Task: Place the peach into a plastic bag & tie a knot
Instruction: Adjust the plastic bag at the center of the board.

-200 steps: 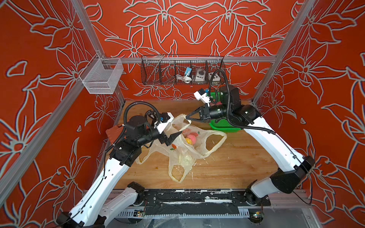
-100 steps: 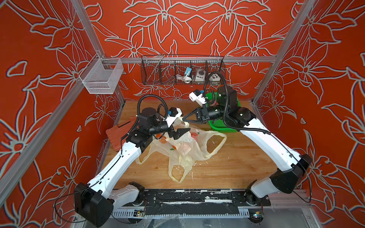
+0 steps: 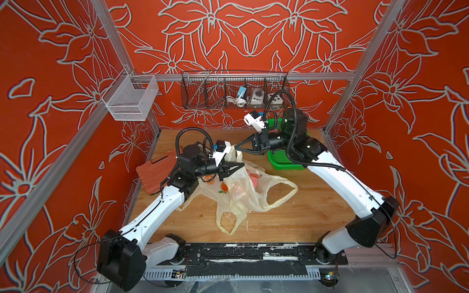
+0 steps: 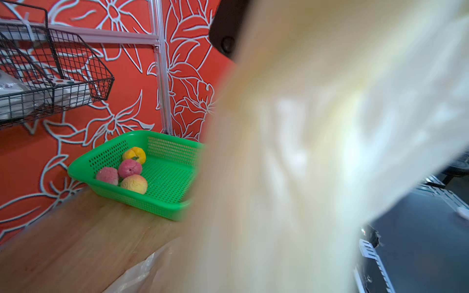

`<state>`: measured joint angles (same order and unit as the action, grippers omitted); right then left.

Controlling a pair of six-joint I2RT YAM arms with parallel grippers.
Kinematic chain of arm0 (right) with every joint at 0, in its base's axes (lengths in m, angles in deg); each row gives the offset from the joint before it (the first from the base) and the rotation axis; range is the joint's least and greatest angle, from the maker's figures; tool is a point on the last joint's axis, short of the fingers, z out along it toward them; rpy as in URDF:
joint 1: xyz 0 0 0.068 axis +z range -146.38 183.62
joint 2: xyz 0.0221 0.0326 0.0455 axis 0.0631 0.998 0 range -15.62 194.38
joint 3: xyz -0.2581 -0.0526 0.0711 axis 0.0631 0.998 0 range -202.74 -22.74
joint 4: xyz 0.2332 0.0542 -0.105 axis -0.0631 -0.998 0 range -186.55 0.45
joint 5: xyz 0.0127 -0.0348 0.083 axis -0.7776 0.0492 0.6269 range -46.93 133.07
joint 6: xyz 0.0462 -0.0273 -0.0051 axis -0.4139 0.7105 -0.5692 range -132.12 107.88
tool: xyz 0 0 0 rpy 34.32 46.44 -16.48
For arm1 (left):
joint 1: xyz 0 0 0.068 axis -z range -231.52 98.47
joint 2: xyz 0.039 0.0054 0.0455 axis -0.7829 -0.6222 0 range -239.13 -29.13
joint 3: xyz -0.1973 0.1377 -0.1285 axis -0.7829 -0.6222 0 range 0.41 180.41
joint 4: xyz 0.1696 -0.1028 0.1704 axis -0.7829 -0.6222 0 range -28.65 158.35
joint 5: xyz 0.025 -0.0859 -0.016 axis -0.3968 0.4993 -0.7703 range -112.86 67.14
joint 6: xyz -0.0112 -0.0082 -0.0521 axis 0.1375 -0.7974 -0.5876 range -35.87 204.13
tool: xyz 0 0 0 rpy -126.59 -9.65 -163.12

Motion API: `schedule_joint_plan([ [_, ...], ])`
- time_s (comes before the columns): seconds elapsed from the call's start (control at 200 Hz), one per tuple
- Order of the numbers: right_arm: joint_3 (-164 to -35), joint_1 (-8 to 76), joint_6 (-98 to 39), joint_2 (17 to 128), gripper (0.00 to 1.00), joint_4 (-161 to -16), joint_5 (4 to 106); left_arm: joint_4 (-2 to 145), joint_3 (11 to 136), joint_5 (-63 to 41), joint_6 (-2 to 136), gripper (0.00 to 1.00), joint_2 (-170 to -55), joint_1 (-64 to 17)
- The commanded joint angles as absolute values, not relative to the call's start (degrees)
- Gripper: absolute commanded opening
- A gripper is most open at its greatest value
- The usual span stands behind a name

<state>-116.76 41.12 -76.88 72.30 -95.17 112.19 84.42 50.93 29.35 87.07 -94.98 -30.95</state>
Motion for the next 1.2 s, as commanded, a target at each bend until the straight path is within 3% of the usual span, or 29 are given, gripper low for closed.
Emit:
schedule_joint_plan([
  [0.0, -117.1, 40.3, -78.0, 72.3, 0.00, -91.7, 113.2, 85.0, 51.3, 30.1, 85.7, 0.18, -93.8, -31.1],
  [0.095, -117.5, 37.3, -76.5, 71.8, 0.00, -94.1, 111.6, 84.2, 50.7, 26.7, 83.9, 0.00, -93.1, -31.1],
  [0.255, -118.2, 27.8, -62.0, 66.5, 0.46, -116.2, 101.8, 81.7, 49.8, 13.4, 79.0, 0.00, -91.4, -31.4],
  [0.475, -104.9, 14.6, -45.0, 57.2, 0.87, -147.5, 76.6, 84.3, 50.3, 11.7, 75.6, 0.00, -91.2, -32.2],
  [0.56, -97.9, 14.5, -44.2, 55.3, 0.95, -147.0, 74.6, 83.3, 51.6, 13.3, 75.6, 0.00, -90.8, -32.2],
  [0.721, -88.0, 15.8, -50.3, 57.8, 0.97, -131.5, 78.8, 81.2, 52.5, 14.6, 76.5, 0.00, -90.0, -32.1],
  [0.806, -85.9, 18.2, -51.9, 61.9, 0.95, -124.9, 78.1, 81.6, 52.8, 14.9, 75.6, 0.00, -90.2, -32.2],
  [0.871, -84.6, 19.6, -53.3, 65.0, 0.86, -117.8, 79.2, 81.6, 52.9, 14.8, 74.8, 0.00, -90.3, -32.2],
  [0.911, -85.1, 19.8, -53.6, 66.5, 0.72, -116.0, 79.2, 81.2, 53.1, 14.4, 74.6, 0.00, -90.1, -32.2],
  [0.996, -91.0, 19.3, -50.8, 65.2, 0.22, -118.8, 76.8, 75.0, 56.6, 9.8, 75.6, 0.00, -88.3, -32.7],
  [1.056, -98.0, 18.9, -47.6, 61.2, 0.04, -123.6, 73.0, 65.4, 61.8, 0.0, 78.1, 0.00, -86.8, -33.1],
  [1.136, -108.7, 17.4, -44.5, 58.5, 0.00, -129.3, 73.6, 54.1, 68.0, -17.3, 81.8, 0.00, -87.3, -33.5],
  [1.196, -117.0, 17.0, -43.9, 59.9, 0.00, -132.2, 79.8, 48.0, 71.0, -16.7, 85.1, 0.01, -90.0, -33.7],
])
